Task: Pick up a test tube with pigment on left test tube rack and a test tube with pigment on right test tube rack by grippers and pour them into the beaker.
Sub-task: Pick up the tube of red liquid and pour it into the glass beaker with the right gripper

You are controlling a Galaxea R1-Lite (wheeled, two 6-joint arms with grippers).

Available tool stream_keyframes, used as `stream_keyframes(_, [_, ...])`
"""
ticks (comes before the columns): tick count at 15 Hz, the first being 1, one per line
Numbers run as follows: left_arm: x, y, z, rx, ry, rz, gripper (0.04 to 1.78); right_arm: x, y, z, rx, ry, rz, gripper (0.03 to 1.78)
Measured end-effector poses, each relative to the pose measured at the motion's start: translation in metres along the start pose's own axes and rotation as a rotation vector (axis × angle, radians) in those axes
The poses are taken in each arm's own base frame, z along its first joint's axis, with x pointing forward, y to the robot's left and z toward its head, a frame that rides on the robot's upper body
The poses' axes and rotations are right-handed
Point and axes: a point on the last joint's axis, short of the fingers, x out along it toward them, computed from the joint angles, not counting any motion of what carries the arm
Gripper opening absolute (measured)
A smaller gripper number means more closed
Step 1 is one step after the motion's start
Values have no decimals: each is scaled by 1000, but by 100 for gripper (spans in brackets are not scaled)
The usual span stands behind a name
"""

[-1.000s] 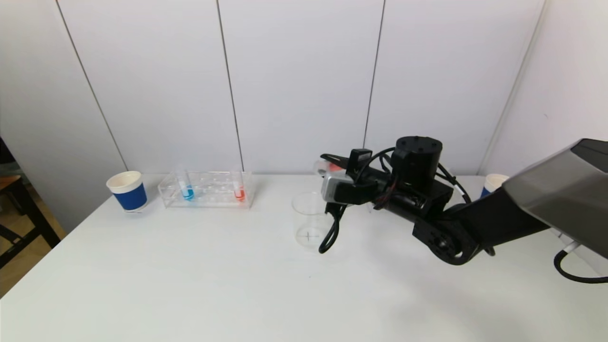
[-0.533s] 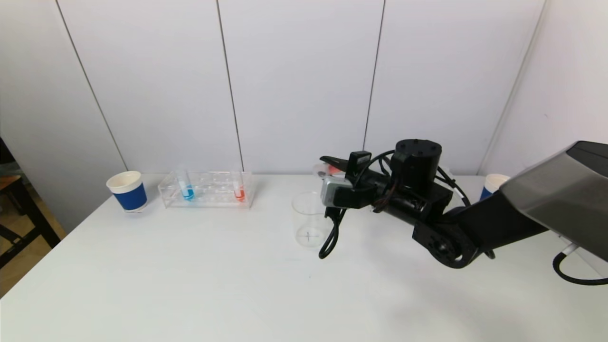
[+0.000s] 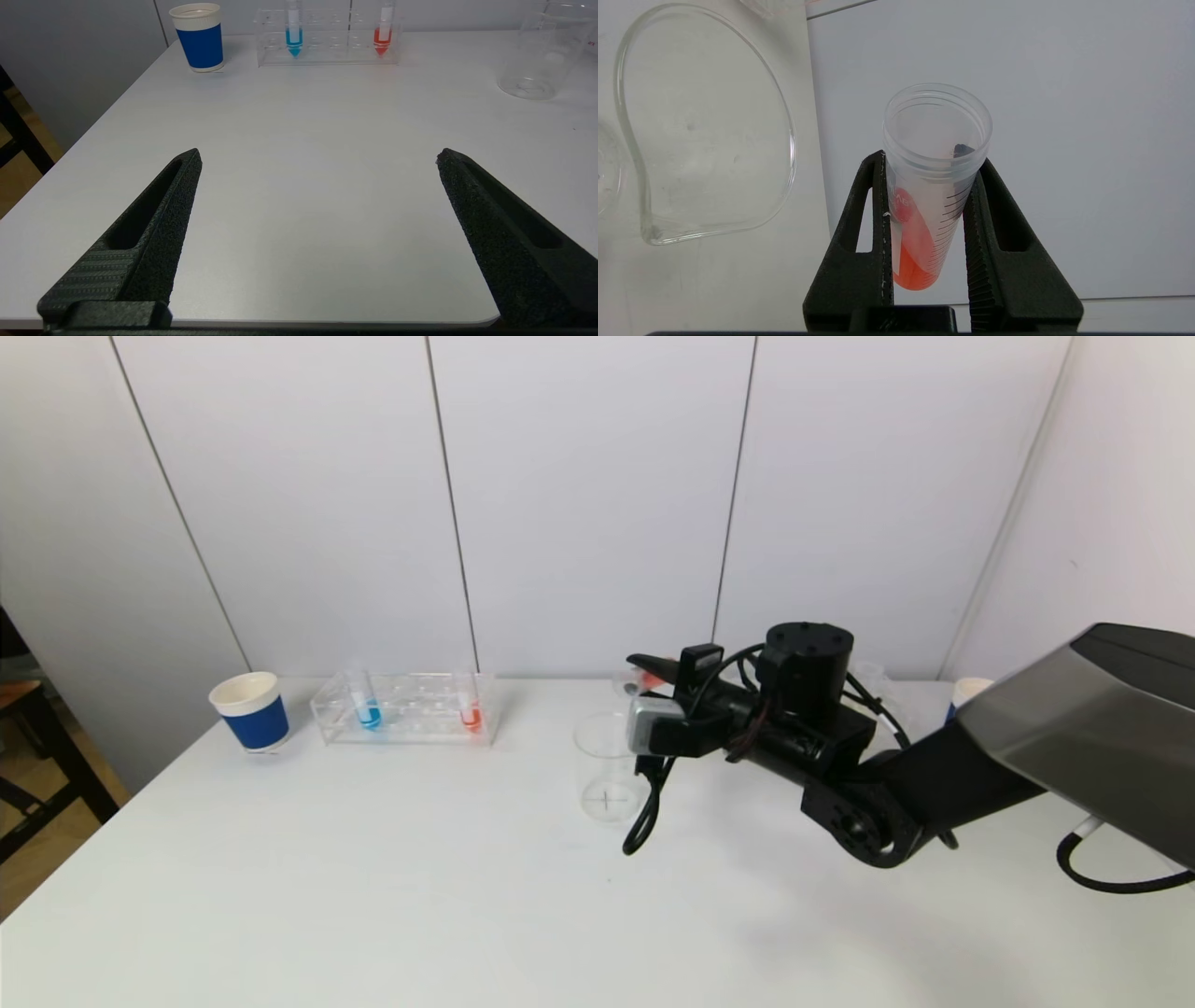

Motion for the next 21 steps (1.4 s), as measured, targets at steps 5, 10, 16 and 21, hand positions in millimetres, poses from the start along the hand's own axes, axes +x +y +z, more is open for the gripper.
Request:
stream_keyframes(5, [0,0,0,0,0,0,176,3,-1,1,-52,23,-9,49])
stream_keyframes(10, [0,0,0,0,0,0,176,3,-1,5,-110,63,-16,49])
stream_keyframes(16, [0,0,0,0,0,0,176,5,0,14,-161,100,-23,49])
stream_keyframes(21, [0,0,0,0,0,0,176,5,1,17,-193,121,-31,49])
